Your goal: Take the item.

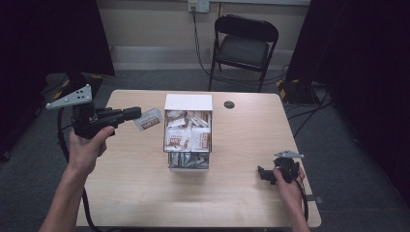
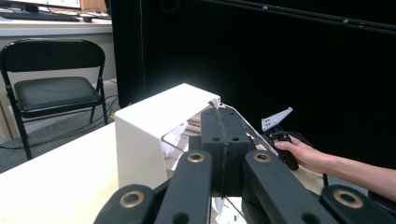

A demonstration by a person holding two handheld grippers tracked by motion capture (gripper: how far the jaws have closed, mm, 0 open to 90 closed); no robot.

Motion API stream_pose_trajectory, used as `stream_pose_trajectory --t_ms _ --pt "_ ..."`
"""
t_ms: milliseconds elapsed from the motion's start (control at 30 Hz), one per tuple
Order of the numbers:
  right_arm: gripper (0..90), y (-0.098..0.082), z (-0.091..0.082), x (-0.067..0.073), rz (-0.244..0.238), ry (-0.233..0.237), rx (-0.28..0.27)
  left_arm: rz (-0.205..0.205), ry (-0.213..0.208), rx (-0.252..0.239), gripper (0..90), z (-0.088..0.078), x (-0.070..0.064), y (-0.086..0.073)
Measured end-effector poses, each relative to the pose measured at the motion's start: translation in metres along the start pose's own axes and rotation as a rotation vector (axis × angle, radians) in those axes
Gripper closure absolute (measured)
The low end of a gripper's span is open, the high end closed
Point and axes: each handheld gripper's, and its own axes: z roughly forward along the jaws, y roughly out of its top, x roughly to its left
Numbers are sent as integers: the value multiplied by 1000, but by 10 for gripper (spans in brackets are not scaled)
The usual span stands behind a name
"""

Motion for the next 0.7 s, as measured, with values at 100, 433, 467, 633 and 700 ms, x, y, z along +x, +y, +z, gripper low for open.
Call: stream_pose_trajectory --t_ms 100,433,467,633,700 --pt "0 0 0 0 0 0 0 -2 10 2 900 -3 2 0" --pt "0 0 0 0 0 0 0 -2 42 36 900 -9 10 -6" --pt "0 0 0 0 0 0 0 -8 41 33 900 -10 11 -7" --pt "0 0 0 0 0 0 0 -27 56 36 900 -12 20 -13" --pt "0 0 0 0 0 0 0 -28 59 40 900 -12 21 -14"
